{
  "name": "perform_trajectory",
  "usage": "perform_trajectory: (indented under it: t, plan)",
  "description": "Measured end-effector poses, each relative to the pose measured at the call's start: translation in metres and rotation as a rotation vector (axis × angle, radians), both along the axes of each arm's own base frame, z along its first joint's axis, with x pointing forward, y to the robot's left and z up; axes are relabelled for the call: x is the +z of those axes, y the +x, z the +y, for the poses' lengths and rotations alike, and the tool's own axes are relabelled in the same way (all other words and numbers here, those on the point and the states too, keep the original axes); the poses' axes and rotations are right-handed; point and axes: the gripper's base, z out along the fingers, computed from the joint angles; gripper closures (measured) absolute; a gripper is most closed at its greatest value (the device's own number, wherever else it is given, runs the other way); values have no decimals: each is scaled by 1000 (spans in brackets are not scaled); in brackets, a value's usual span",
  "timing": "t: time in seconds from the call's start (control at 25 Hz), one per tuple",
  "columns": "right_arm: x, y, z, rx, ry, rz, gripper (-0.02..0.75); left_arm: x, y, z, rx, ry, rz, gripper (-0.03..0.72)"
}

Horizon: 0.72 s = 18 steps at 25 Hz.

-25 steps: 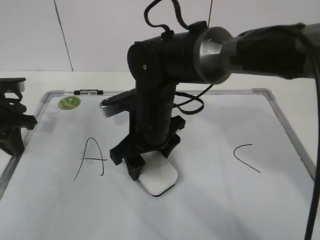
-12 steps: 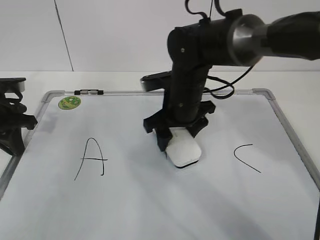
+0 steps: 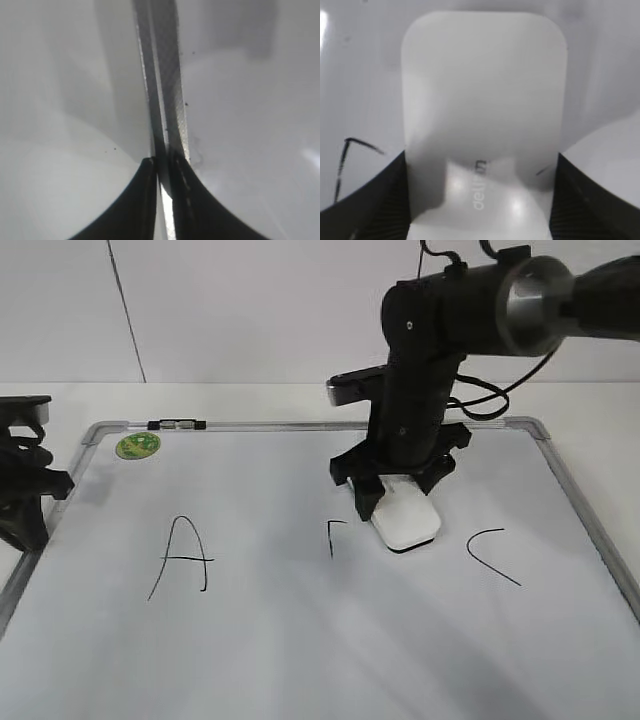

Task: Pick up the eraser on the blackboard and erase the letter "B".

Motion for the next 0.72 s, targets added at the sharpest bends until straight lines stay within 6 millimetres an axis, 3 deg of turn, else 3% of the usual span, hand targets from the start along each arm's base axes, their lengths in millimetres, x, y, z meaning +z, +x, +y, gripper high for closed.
perform_trajectory:
  t: [0.32, 0.44, 0.56, 0.72]
  plan:
    - [0, -44, 69, 208, -15, -5, 218, 0, 0, 0, 0, 0, 2, 633]
    - [0, -58, 87, 262, -15, -3, 218, 0, 0, 0, 0, 0, 2, 633]
    - [0, -62, 91, 273, -14, -2, 218, 0, 0, 0, 0, 0, 2, 631]
    - [0, -54, 81, 234, -2, 11, 218, 0, 0, 0, 0, 0, 2, 631]
